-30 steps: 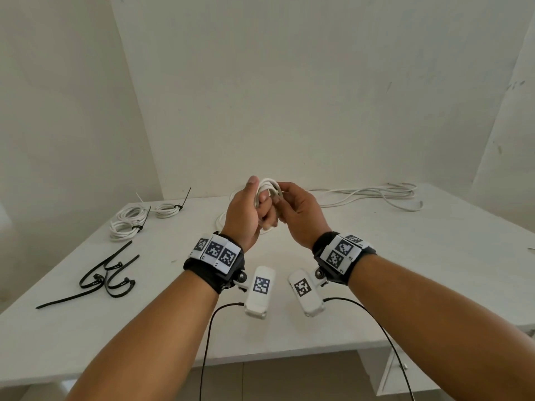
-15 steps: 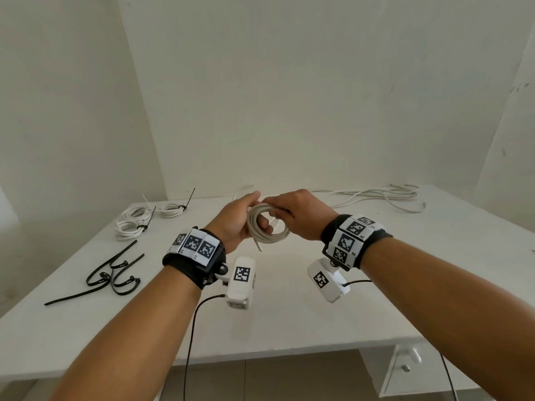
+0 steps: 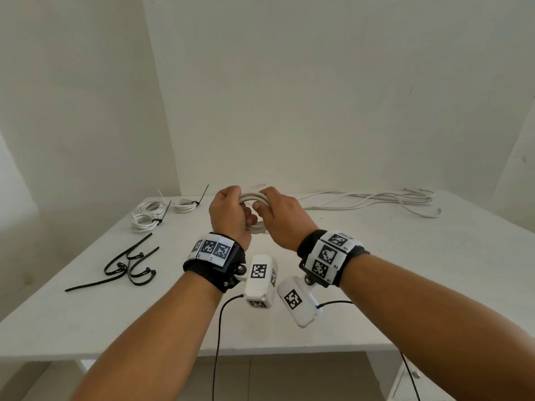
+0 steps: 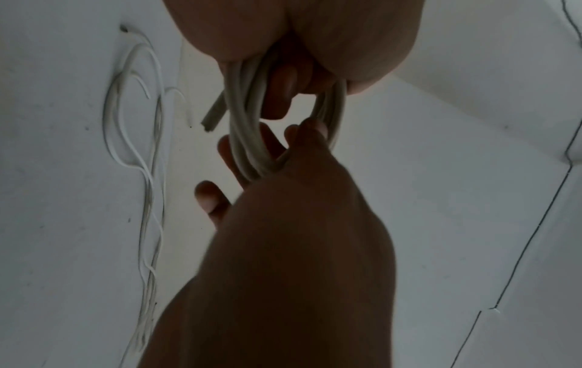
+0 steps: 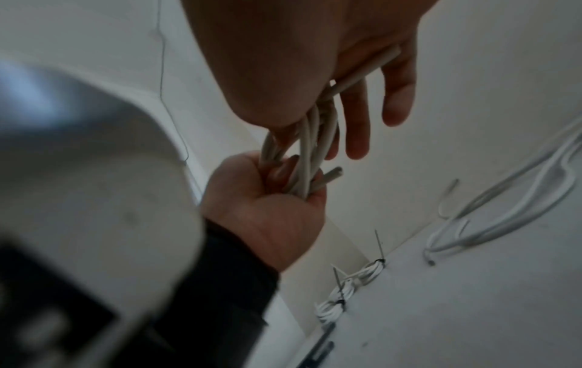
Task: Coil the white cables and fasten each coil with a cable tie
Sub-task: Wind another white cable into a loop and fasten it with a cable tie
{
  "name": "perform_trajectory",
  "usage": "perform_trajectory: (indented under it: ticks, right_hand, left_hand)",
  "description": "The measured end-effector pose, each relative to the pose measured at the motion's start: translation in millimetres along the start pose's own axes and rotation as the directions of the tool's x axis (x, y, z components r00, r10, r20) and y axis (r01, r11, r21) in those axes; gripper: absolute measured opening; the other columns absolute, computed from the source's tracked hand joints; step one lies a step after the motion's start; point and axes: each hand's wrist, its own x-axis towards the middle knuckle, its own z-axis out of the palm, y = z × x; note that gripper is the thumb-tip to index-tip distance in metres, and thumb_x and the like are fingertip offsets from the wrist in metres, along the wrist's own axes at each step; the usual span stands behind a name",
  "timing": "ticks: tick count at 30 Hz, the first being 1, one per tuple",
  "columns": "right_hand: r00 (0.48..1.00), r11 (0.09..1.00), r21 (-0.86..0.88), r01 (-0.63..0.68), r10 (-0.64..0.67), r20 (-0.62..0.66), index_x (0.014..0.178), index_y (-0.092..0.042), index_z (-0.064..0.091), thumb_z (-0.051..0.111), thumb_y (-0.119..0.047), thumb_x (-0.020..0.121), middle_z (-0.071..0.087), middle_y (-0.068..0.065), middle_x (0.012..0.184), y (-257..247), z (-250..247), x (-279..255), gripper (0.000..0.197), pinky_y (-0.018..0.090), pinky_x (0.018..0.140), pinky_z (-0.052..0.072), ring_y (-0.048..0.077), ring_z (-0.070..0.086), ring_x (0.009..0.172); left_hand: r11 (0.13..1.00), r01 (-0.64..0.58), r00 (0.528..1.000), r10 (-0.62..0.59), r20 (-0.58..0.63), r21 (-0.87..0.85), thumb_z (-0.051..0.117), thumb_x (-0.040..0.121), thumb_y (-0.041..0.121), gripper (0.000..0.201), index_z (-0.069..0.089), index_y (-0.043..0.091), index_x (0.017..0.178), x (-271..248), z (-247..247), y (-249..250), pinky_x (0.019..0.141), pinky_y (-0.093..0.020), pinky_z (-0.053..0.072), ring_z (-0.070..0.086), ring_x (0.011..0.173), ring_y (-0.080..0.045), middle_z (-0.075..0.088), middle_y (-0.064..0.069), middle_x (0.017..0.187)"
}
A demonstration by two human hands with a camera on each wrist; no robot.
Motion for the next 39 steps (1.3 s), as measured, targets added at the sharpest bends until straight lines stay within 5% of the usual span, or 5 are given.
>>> perform_trajectory:
  ticks: [12,20,26,35,39]
  right_hand:
    - [0.978,1.0,-0.004,0.031,-0.029,0.205,0.102,-0.007,0.045,0.039,-0.029,0.105,0.064,0.014,0.088,-34,34,30,0.023,0.039,0.065,0.054,0.027,0.066,0.074]
    - [0.894,0.927,-0.29,0.239,-0.094,0.438,0.111,-0.005,0.046,0.039,-0.027,0.106,0.05,0.007,0.084,-59,78,44,0.023,0.034,0.061,0.037,0.025,0.049,0.068]
    - [0.839,0.901,-0.212,0.379,-0.237,0.49,0.121,-0.001,0.05,0.042,-0.02,0.105,0.061,0.014,0.103,-109,112,63,0.026,0.036,0.07,0.041,0.025,0.055,0.083]
    - [0.766,0.98,0.19,-0.059,-0.077,0.638,0.106,-0.012,0.068,0.051,-0.043,0.098,0.074,0.004,0.09,-134,156,89,0.037,0.027,0.057,0.047,0.015,0.062,0.069]
    - [0.753,0.989,-0.044,0.14,-0.077,0.654,0.096,-0.01,0.077,0.064,-0.025,0.09,0.076,0.006,0.097,-131,189,93,0.022,0.029,0.076,0.056,0.02,0.07,0.087]
  left_hand:
    - [0.99,-0.065,0.997,0.06,-0.044,-0.125,0.044,0.096,0.01,0.013,0.056,0.009,0.092,14,-56,19,0.047,-0.026,0.04,0.032,0.042,-0.015,0.034,0.0,0.051]
    - [0.929,0.245,0.915,-0.316,0.251,0.278,0.046,0.098,0.026,0.023,0.061,0.009,0.102,31,-135,59,0.056,-0.03,0.046,0.041,0.045,-0.017,0.044,-0.004,0.053]
    - [0.931,0.038,0.998,-0.019,-0.054,0.362,0.061,0.092,0.033,0.028,0.067,0.018,0.069,33,-163,78,0.048,-0.027,0.04,0.035,0.04,-0.013,0.039,0.001,0.05]
    - [0.958,-0.064,0.89,0.182,-0.419,0.28,0.061,0.083,0.014,0.027,0.054,0.01,0.058,45,-238,114,0.041,-0.022,0.033,0.028,0.042,-0.019,0.031,-0.003,0.048]
    - [0.96,-0.067,0.863,0.191,-0.467,0.271,0.06,0.083,0.013,0.028,0.048,0.01,0.058,47,-261,121,0.04,-0.02,0.032,0.025,0.045,-0.019,0.026,-0.006,0.055]
